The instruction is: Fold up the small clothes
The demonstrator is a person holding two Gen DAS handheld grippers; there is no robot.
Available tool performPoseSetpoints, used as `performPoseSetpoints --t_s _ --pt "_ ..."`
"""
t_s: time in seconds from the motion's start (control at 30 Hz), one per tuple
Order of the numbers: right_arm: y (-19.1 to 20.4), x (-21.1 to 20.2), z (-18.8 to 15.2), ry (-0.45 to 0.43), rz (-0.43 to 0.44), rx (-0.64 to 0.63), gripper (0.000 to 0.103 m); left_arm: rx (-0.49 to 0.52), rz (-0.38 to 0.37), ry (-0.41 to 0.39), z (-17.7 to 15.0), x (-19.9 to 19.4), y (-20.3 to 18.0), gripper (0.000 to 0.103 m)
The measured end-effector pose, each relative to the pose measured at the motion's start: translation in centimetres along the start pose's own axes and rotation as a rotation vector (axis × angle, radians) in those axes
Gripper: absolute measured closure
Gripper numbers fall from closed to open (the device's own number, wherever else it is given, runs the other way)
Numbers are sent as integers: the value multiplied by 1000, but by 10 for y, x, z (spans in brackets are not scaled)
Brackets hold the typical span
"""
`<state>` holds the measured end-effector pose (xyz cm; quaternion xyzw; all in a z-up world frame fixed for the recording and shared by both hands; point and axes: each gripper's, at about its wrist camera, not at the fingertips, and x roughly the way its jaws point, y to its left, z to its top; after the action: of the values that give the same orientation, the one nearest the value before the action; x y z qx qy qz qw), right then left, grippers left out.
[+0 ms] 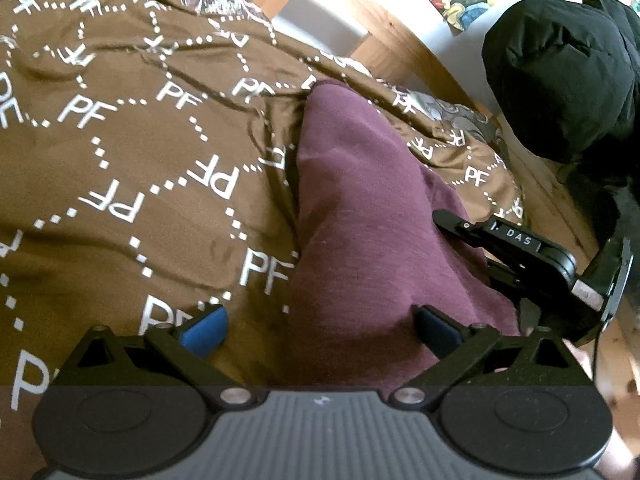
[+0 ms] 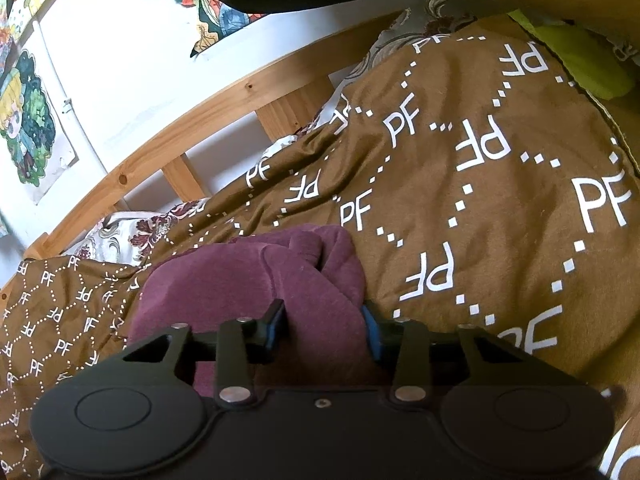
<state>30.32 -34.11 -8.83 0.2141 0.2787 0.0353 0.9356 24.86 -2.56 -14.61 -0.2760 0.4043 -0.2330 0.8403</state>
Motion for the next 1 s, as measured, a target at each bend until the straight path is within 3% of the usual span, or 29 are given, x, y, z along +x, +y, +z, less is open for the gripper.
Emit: performPoseSetpoints --t_s 0.13,0.3,0.4,0.6,0.83,1.0 --pt "10 -11 0 -27 0 -28 84 -42 -59 55 5 -2 1 32" --pt "32 -32 0 -69 7 -99 90 -22 -25 60 8 -13 -8 59" --pt "50 -43 0 -88 8 -144 91 29 4 44 10 -28 -19 62" --pt "95 -46 4 -92 31 -186 96 165 160 -72 20 -75 -27 62" --pt "163 -12 6 -66 110 -224 96 58 260 -127 47 -106 7 61" --pt "187 26 -8 16 72 -264 96 -25 285 -93 51 -96 30 59"
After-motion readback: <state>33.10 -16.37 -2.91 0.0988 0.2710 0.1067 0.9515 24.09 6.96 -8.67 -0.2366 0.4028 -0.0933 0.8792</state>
